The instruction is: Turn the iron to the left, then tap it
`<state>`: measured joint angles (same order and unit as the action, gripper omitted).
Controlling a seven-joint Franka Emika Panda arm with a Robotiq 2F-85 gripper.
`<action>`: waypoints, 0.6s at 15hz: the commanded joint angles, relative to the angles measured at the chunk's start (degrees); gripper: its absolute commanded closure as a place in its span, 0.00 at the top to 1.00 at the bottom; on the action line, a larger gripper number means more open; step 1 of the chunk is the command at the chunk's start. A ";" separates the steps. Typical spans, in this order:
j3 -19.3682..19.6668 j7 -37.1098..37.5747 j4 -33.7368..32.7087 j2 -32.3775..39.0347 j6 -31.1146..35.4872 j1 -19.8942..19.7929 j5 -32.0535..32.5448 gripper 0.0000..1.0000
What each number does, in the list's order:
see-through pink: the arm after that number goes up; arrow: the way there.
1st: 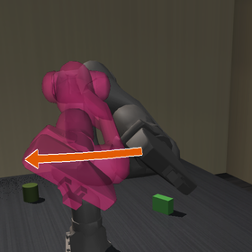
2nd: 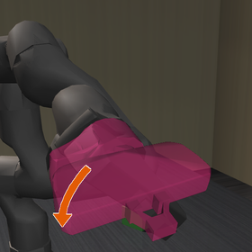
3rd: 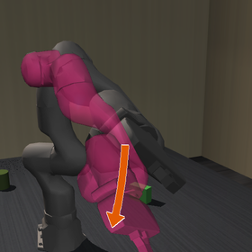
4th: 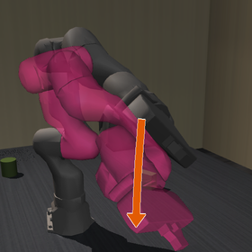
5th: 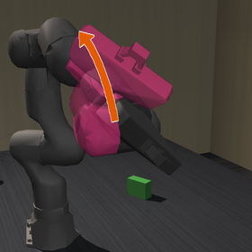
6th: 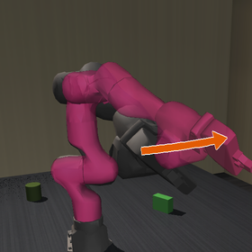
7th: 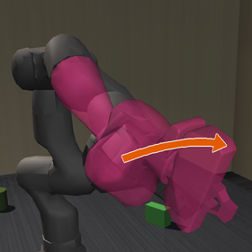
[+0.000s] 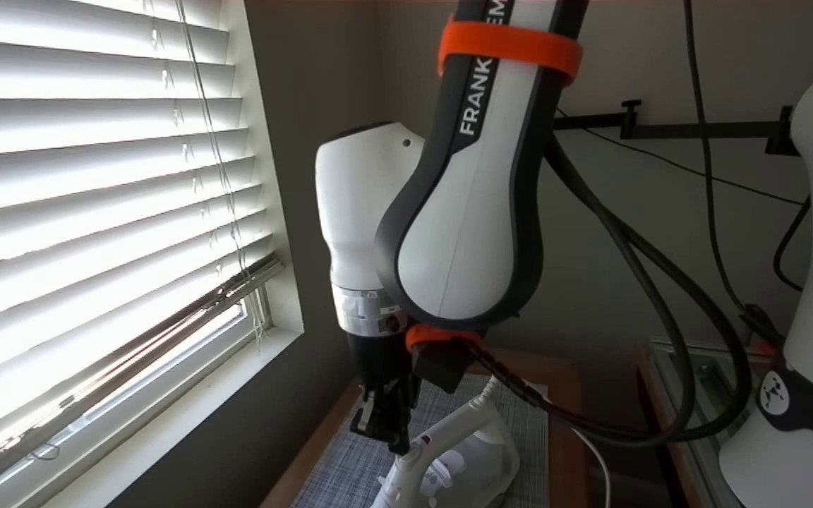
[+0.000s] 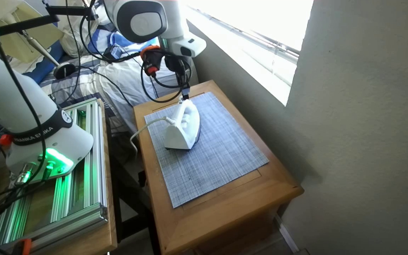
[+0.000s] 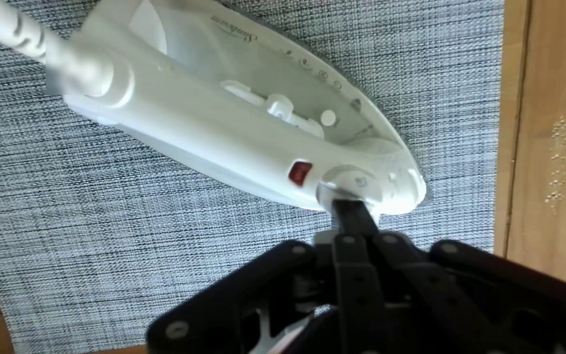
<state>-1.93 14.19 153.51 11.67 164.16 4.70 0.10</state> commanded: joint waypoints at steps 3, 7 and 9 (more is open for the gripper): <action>4.27 5.61 2.23 -4.34 -0.77 4.06 5.43 0.00; 6.32 10.85 3.05 -7.74 -1.47 5.57 12.21 0.00; 5.87 12.49 3.36 -9.51 -2.19 5.12 14.18 0.21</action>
<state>3.20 22.67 154.83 6.72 163.62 9.22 10.14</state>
